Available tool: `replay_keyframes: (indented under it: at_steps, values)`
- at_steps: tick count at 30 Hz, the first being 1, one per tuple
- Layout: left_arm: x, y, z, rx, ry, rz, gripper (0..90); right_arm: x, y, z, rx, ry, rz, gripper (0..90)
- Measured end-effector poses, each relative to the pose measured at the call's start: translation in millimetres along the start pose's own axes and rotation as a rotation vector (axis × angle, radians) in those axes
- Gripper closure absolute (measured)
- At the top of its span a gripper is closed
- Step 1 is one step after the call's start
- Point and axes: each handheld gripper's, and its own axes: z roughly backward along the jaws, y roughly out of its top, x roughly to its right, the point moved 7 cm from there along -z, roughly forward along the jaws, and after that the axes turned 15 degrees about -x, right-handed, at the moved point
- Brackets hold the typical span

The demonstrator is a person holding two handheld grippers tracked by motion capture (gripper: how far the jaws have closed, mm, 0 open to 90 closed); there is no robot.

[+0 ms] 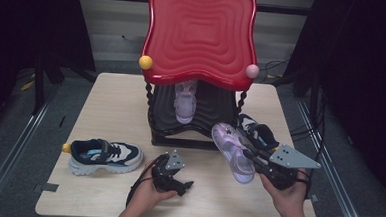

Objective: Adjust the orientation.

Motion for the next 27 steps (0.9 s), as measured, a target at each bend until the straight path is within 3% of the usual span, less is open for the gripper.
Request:
replay_keyframes:
  at_steps: [10,27]
  values:
    - [-0.5,-0.5,0.3,-0.007,0.002,-0.01,15.0,2.4,10.9,-9.9,0.014,-0.06,-0.025,84.8]
    - [-0.5,-0.5,0.3,-0.007,0.002,-0.009,14.9,6.2,33.8,-24.1,0.031,-0.122,-0.044,84.8]
